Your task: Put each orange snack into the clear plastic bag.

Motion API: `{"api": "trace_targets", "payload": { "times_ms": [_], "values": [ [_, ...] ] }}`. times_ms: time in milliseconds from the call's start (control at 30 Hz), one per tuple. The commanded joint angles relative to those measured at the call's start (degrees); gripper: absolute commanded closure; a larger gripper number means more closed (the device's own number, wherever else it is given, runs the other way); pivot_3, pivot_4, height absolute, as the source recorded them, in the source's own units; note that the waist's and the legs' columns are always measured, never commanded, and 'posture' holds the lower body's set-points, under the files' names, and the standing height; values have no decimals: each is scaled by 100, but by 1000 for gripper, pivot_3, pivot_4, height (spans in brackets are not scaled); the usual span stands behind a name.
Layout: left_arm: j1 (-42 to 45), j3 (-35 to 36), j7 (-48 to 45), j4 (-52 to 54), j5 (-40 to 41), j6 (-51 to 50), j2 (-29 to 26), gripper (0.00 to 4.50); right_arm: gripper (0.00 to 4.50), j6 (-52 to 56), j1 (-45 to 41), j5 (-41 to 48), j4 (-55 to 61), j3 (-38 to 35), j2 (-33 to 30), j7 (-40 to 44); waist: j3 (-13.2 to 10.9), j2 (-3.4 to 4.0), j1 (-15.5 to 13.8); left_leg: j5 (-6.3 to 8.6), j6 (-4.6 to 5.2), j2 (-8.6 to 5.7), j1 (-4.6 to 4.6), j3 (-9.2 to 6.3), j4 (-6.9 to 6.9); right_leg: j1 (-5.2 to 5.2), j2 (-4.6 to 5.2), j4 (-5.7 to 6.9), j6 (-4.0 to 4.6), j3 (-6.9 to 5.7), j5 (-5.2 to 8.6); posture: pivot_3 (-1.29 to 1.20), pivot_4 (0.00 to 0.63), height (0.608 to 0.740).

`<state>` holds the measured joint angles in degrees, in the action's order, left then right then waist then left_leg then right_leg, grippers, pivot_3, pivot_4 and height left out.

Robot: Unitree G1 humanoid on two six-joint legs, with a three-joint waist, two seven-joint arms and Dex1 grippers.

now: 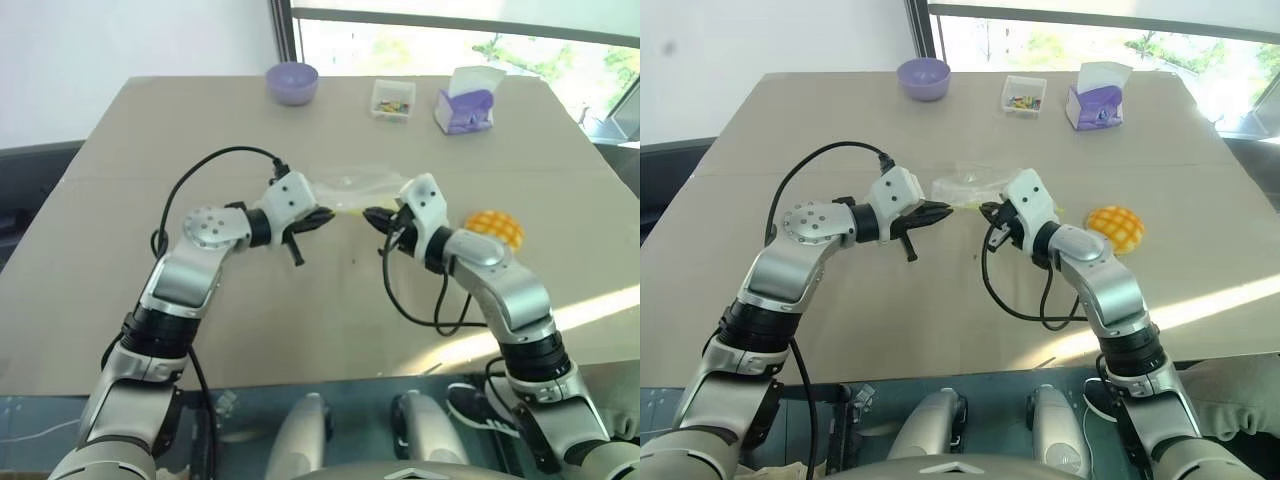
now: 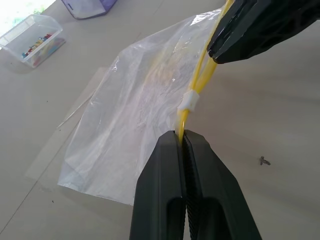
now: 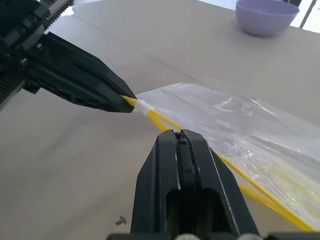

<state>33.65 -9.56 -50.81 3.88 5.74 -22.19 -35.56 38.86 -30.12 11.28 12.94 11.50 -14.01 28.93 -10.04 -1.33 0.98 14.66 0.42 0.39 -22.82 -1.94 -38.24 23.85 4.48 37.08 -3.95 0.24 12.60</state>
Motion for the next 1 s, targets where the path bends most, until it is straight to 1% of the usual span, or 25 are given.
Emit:
{"api": "trace_targets", "payload": {
  "times_ms": [33,233,367,433,533,667,733,867,1000],
  "values": [
    [39,59,12,246,20,37,-6,4500,4448,-89,-64,-37,31,-82,0,-90,0,0,0,0,0,0,0,0,0,0,0,0,0,0,0,0,150,740],
    [-1,19,-3,284,14,74,16,4500,4448,-102,-81,-48,-124,-143,94,-217,0,0,0,0,0,0,0,0,0,0,0,0,0,0,0,0,150,740],
    [-81,-48,-83,364,2,141,-1,4500,4448,-68,-144,49,-295,-314,376,-433,0,0,6,0,0,0,0,1,1,0,0,0,0,1,0,0,150,740],
    [-114,-96,-136,391,-22,221,-20,4500,4448,30,-177,200,-414,-515,681,-634,0,0,3,0,0,0,0,0,1,0,0,0,0,1,0,0,150,740],
    [-164,-90,-217,490,65,251,-7,4500,4448,17,-285,256,-893,-825,1209,-1133,0,0,13,0,0,1,1,1,1,0,0,1,0,1,0,0,150,740],
    [-211,-65,-246,496,97,309,-19,4500,4448,-561,-432,-183,-1446,-914,1377,-1727,-2,3,6,0,0,1,1,1,2,1,0,1,0,1,0,0,150,740],
    [-235,-44,-234,509,114,302,-18,4500,4448,-1054,-455,-677,-1701,-594,1141,-1812,-3,5,-3,0,0,-1,0,1,2,0,1,-1,0,1,0,0,150,740],
    [-205,35,-90,442,83,209,-1,4500,4448,-2391,-443,-1972,-2251,376,363,-1827,-4,7,20,0,0,-3,-1,3,3,1,3,-6,0,2,0,0,150,740],
    [-179,40,31,366,41,168,-5,4500,4448,-3027,-391,-2722,-2410,1012,-132,-1626,-6,9,102,0,-1,0,0,2,7,3,0,-5,0,2,0,0,150,740]
  ]
}}
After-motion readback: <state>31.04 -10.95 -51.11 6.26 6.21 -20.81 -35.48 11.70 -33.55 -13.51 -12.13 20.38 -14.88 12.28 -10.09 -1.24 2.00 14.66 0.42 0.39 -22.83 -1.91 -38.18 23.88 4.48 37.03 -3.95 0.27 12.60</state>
